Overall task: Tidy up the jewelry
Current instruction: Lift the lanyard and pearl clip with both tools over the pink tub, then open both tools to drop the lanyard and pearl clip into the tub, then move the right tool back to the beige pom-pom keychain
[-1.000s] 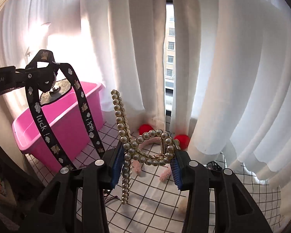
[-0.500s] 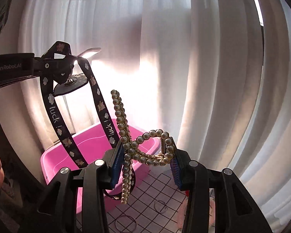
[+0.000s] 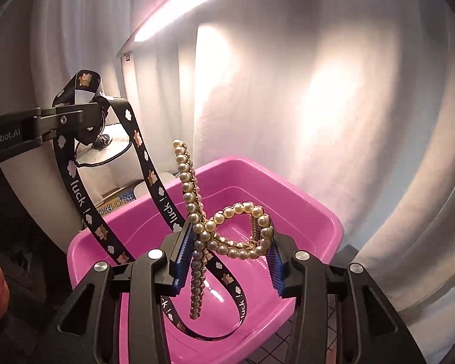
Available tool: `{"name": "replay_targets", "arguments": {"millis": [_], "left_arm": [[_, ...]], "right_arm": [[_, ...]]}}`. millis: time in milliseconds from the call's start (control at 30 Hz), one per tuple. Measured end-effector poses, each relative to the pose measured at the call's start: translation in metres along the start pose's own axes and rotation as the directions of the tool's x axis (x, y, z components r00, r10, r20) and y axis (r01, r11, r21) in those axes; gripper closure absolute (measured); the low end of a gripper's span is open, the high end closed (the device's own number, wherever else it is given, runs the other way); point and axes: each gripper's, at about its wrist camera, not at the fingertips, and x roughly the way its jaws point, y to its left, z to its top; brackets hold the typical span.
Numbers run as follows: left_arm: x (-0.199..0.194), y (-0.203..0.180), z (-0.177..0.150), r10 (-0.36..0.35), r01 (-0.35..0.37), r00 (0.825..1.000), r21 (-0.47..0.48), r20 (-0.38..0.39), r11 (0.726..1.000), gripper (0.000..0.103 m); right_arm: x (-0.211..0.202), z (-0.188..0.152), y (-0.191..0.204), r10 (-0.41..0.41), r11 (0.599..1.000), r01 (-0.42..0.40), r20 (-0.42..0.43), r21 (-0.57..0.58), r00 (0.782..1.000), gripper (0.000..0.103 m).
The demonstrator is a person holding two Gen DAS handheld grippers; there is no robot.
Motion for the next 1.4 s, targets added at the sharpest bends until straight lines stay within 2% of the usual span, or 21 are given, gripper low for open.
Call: {"name": "replay_targets", "arguments": {"millis": [67, 100, 267, 467, 600, 633, 667, 700, 800, 867, 1067, 1267, 1400], "left_arm": [[0.02, 0.005, -0.014, -0.002, 0.001, 0.998, -0.01, -0.063, 1.0, 0.097], [0.029, 0.006, -0.022, 0.002, -0.003, 0.996, -0.012, -0.092, 1.0, 0.097], [0.065, 0.004, -0.062, 0.011, -0.012, 0.979, -0.004, -0.205, 1.0, 0.097], [0.093, 0.011, -0.088, 0.006, -0.013, 0.956, -0.023, -0.293, 1.0, 0.096], [0.1, 0.018, -0.094, -0.003, -0.018, 0.946, -0.062, -0.325, 0.998, 0.095], [0.102, 0.02, -0.096, -0.006, -0.018, 0.944, -0.07, -0.329, 0.997, 0.093], [0.103, 0.02, -0.096, -0.008, -0.019, 0.942, -0.077, -0.335, 0.997, 0.081], [0.103, 0.021, -0.097, -0.007, -0.022, 0.941, -0.082, -0.338, 0.996, 0.06], [0.098, 0.024, -0.098, 0.0, -0.035, 0.947, -0.102, -0.323, 0.994, 0.024], [0.091, 0.026, -0.097, 0.008, -0.042, 0.955, -0.108, -0.298, 0.993, 0.013], [0.08, 0.028, -0.095, 0.018, -0.053, 0.959, -0.115, -0.283, 0.992, 0.012], [0.068, 0.026, -0.097, 0.021, -0.056, 0.962, -0.122, -0.272, 0.991, 0.012], [0.049, 0.021, -0.099, 0.031, -0.061, 0.971, -0.122, -0.236, 0.991, 0.011]], "right_arm": [[0.026, -0.005, 0.002, 0.015, 1.0, -0.015, -0.064, 0.007, 0.998, 0.061], [0.031, -0.017, 0.003, 0.019, 1.0, -0.018, -0.087, 0.013, 0.996, 0.061], [0.062, -0.026, 0.004, 0.009, 1.0, -0.005, -0.191, 0.025, 0.982, 0.062], [0.084, -0.037, 0.008, -0.015, 0.999, 0.025, -0.253, 0.039, 0.967, 0.061], [0.094, -0.034, 0.01, -0.013, 0.999, 0.027, -0.274, 0.047, 0.962, 0.06], [0.093, -0.033, 0.01, -0.013, 0.998, 0.027, -0.27, 0.048, 0.963, 0.053], [0.092, -0.032, 0.01, -0.017, 0.998, 0.031, -0.267, 0.046, 0.964, 0.047], [0.089, -0.032, 0.012, -0.024, 0.998, 0.036, -0.262, 0.042, 0.965, 0.038], [0.091, -0.03, 0.006, -0.067, 0.997, 0.077, -0.257, 0.029, 0.964, 0.036], [0.089, -0.029, 0.003, -0.053, 0.997, 0.067, -0.26, 0.045, 0.964, 0.035], [0.098, -0.035, 0.004, -0.077, 0.995, 0.089, -0.263, 0.036, 0.962, 0.034], [0.079, -0.038, -0.003, -0.087, 0.993, 0.103, -0.254, 0.053, 0.963, 0.034], [0.065, -0.044, -0.005, -0.1, 0.99, 0.12, -0.229, 0.077, 0.968, 0.034]]}}
